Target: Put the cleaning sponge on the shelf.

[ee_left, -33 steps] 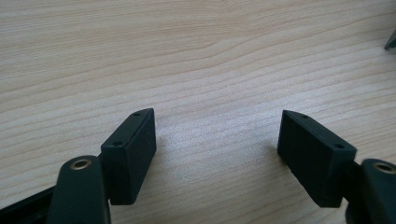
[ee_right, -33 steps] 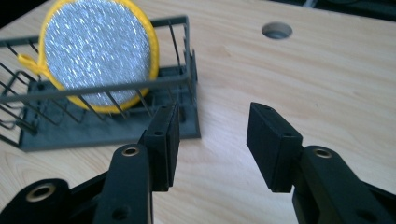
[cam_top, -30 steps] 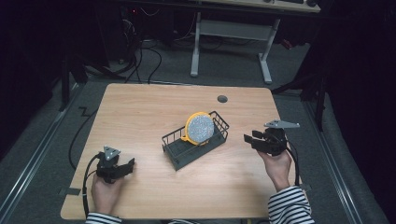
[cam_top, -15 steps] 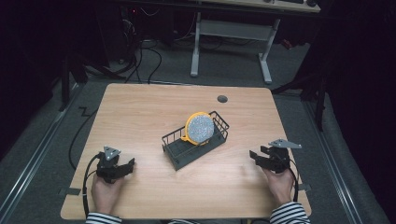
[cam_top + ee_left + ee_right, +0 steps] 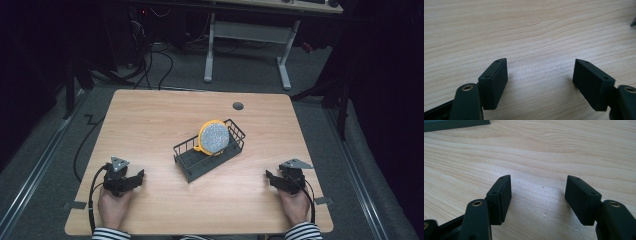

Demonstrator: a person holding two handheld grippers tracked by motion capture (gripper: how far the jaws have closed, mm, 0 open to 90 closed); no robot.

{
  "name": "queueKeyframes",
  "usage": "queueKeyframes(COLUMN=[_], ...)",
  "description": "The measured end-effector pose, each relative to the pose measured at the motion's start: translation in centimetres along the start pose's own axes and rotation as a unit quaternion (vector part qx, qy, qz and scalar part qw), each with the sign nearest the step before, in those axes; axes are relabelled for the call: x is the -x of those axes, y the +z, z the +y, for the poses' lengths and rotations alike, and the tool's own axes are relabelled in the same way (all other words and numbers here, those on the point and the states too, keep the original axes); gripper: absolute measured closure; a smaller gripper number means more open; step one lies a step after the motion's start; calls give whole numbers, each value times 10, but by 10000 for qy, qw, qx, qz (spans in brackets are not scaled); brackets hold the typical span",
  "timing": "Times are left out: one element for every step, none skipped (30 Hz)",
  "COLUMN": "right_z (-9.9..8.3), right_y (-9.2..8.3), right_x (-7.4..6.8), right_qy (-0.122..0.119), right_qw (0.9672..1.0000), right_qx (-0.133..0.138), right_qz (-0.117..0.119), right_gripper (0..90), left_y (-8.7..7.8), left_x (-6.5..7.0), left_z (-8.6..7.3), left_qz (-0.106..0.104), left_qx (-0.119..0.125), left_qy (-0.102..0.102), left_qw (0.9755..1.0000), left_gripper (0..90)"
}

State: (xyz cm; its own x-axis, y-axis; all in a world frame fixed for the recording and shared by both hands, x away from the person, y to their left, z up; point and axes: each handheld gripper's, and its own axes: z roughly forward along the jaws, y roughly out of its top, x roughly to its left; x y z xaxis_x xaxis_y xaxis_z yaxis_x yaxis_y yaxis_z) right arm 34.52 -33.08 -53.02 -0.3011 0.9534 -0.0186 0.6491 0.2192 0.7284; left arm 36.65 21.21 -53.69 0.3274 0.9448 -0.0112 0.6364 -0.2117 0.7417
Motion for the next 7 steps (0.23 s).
queueKeyframes(right_z=[0,0,0,0,0,0,0], right_y=[0,0,0,0,0,0,0], right_x=[0,0,0,0,0,0,-1], right_qy=[0,-1,1,1,10,13,23], right_qw=[10000,10000,10000,10000,10000,10000,10000], right_qx=[-2,-2,-2,-1,-6,-6,-8], right_qz=[1,1,-1,-4,-7,-11,-14], right_gripper=[382,382,382,382,382,381,381], left_y=[0,0,0,0,0,-1,-1], left_x=[0,0,0,0,0,-1,-1], left_z=[0,0,0,0,0,0,0], left_qz=[1,0,0,0,0,-3,-3], left_qx=[0,-1,-1,-2,-2,15,15], left_qy=[1,2,2,1,1,-34,-34], left_qw=[10000,10000,10000,10000,10000,10000,10000], left_gripper=[284,284,284,285,286,296,306])
